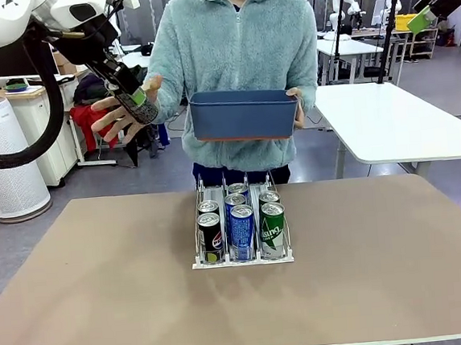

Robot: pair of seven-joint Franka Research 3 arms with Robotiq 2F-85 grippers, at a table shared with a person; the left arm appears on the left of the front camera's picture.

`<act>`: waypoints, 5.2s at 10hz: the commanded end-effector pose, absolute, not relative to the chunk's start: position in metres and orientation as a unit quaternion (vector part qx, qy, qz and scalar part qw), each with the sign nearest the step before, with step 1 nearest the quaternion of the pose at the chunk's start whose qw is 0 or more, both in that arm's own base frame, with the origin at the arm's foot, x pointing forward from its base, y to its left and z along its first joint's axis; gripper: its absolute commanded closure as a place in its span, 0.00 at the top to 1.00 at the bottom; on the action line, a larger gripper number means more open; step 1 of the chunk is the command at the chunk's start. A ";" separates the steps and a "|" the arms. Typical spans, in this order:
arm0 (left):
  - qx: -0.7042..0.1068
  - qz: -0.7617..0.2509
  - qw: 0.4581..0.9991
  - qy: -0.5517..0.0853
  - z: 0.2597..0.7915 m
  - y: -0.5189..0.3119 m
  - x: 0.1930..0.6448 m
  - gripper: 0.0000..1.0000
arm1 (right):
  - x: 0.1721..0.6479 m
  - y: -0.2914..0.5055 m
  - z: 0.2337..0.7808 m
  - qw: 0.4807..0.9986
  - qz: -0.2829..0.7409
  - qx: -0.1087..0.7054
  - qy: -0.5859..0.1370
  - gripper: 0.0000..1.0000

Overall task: Fill the beverage cans into the dispenser.
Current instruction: Place the picked Pepsi coke in the line of the Automatic Can Dispenser with the same cans.

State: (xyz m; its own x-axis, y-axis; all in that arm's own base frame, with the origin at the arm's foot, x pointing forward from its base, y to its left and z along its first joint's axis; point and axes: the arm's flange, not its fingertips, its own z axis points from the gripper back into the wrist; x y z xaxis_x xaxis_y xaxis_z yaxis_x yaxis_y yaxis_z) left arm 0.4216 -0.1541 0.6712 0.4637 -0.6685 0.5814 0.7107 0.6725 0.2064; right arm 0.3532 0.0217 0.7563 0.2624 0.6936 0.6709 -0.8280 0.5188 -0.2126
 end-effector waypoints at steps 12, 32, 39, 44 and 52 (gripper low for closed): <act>-0.006 -0.349 0.879 -0.326 0.658 -0.172 0.412 0.58 | 0.354 0.022 0.755 0.789 0.481 0.089 -0.372 1.00; -0.011 -0.441 0.865 -0.238 0.502 -0.320 0.306 0.58 | 0.354 0.022 0.755 0.789 0.481 0.089 -0.372 1.00; 0.017 -0.471 0.861 -0.191 0.448 -0.316 0.309 0.58 | 0.354 0.022 0.755 0.789 0.481 0.089 -0.372 1.00; 0.007 -0.464 0.860 -0.211 0.442 -0.314 0.336 0.58 | 0.354 0.022 0.755 0.789 0.481 0.089 -0.372 1.00; -0.012 -0.453 0.865 -0.215 0.411 -0.300 0.383 0.58 | 0.354 0.022 0.755 0.789 0.481 0.089 -0.372 1.00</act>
State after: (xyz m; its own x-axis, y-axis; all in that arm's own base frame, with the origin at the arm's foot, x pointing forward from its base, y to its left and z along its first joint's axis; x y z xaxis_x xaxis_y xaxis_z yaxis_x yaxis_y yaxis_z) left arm 0.3626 -0.3061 0.4079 0.5193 -0.7833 0.3417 0.7926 0.5910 0.1502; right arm 0.3532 0.0218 0.7564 0.2621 0.6937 0.6709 -0.8280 0.5187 -0.2128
